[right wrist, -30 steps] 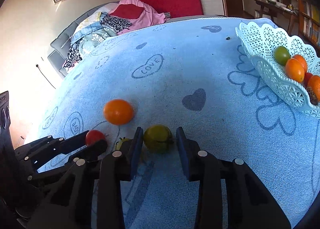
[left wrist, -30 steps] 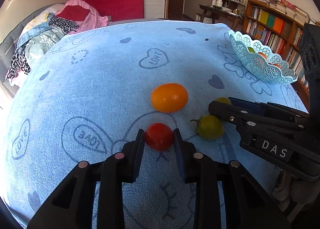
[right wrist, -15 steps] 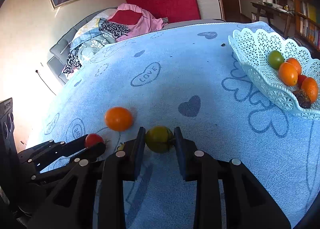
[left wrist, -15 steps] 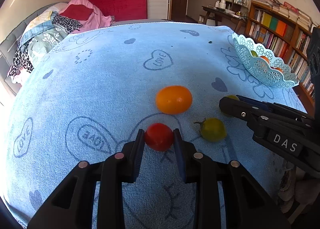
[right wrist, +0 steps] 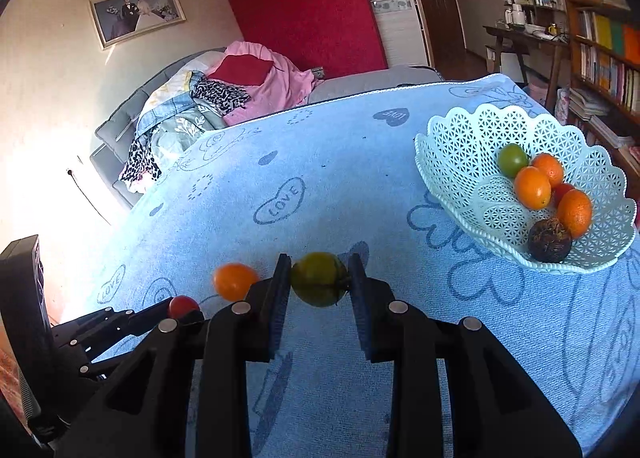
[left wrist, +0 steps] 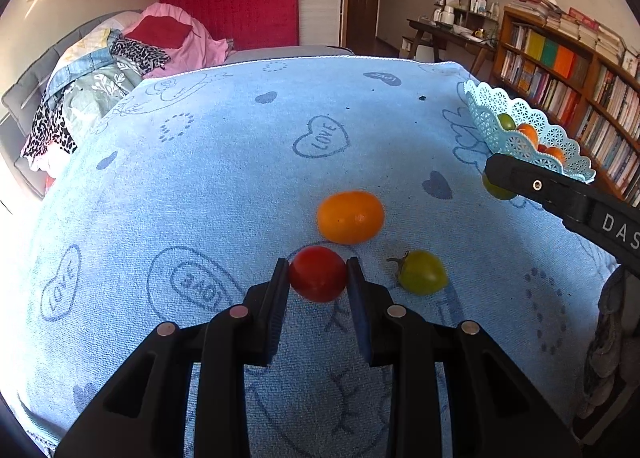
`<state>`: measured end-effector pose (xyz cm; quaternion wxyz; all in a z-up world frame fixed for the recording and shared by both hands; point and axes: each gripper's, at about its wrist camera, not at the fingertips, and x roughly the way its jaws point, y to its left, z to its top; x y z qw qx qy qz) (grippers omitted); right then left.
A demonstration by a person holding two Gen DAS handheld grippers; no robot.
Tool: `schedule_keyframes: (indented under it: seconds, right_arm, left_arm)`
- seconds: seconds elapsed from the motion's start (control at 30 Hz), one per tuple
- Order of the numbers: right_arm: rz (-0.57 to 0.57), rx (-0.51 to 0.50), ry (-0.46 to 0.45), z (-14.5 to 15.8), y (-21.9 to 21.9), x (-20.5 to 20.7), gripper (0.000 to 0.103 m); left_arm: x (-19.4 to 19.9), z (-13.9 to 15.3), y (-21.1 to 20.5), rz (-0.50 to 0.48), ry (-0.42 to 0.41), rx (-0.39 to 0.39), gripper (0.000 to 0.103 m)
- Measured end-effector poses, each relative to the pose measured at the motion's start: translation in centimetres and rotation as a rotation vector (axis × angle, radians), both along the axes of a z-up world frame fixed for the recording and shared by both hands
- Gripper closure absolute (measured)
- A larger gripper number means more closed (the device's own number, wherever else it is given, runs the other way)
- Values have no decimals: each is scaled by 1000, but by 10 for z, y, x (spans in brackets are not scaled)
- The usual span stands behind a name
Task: Organize fruits
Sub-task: 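Grasp the green tomato with the right tool while the left tool holds the red tomato, then carry both tomatoes over the white basket and open both tools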
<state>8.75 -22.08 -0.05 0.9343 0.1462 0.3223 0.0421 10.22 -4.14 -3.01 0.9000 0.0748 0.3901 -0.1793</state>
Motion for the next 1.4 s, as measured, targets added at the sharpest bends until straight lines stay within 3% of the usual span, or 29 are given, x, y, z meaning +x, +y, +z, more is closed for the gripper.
schedule_keyframes:
  seconds: [0.43, 0.83, 1.4]
  right_arm:
    - [-140, 32, -78, 32, -53, -15, 73]
    - [-238, 54, -100, 41, -89, -22, 73]
    - [-370, 92, -103, 41, -136, -30, 73]
  left_arm:
    - [0, 30, -29, -42, -79, 8, 74]
    - [15, 66, -85, -112, -169, -14, 73]
    - [32, 68, -169, -252, -157, -57, 73]
